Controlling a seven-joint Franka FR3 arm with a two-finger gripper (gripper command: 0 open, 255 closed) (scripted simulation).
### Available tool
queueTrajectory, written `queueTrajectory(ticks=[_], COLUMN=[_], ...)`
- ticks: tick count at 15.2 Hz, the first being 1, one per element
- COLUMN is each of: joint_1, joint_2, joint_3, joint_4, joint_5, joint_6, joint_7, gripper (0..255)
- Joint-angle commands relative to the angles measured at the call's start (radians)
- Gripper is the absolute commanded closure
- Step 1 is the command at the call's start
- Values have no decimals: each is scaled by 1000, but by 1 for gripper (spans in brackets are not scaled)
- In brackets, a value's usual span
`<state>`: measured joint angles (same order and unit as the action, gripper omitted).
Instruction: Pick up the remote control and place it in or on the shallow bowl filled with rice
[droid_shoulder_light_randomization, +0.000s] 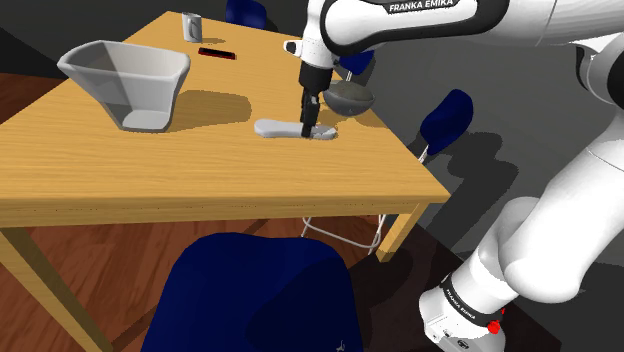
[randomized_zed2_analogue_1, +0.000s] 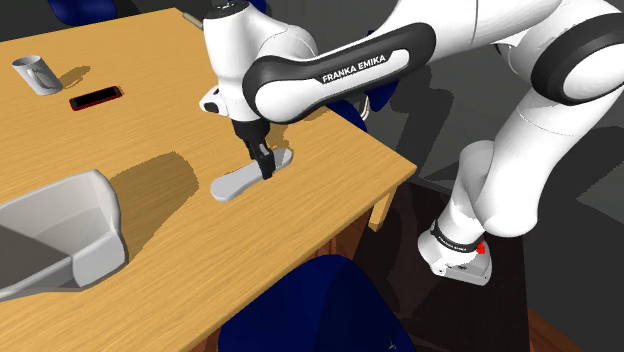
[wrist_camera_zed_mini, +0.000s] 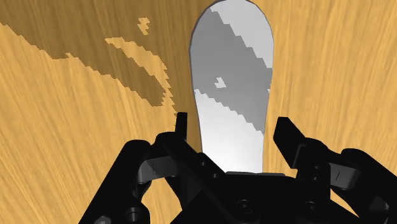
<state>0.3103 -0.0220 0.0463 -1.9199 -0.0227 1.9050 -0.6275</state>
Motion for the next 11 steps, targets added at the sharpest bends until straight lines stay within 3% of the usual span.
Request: queueTrajectory(ticks=[1, 11], joint_1=[0, 0], joint_2=[-3, -7], joint_3=[0, 0], joint_4=[18, 147], joint_5=[0, 1], joint_6=[-20, -153], joint_7=[-1, -4], gripper=[255, 255])
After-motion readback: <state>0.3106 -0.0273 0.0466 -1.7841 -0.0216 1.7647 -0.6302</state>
